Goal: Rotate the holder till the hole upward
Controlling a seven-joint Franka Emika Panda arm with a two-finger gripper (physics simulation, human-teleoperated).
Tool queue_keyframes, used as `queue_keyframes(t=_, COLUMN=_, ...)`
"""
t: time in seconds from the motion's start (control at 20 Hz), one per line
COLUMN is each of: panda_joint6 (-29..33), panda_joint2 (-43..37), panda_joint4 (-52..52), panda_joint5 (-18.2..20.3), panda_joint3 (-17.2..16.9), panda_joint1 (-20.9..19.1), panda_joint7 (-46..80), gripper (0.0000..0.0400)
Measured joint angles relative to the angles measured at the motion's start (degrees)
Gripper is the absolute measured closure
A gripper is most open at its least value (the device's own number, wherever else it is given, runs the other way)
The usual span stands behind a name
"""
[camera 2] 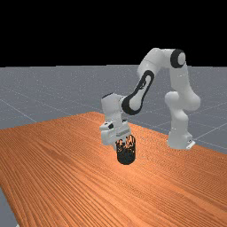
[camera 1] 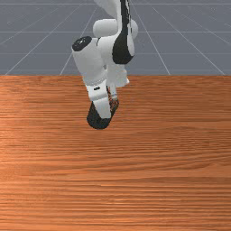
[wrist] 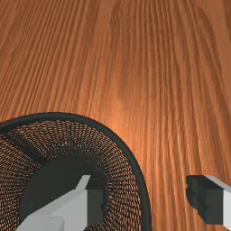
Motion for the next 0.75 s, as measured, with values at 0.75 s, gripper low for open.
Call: queue_keyframes(t=0.75, panda_joint6=-3.52, panda_joint2=-20.88, panda_joint4=-9.24, panda_joint5=2.58, panda_joint3=-0.16, panda_joint1=-0.92, panda_joint7=2.85, gripper=0.0000)
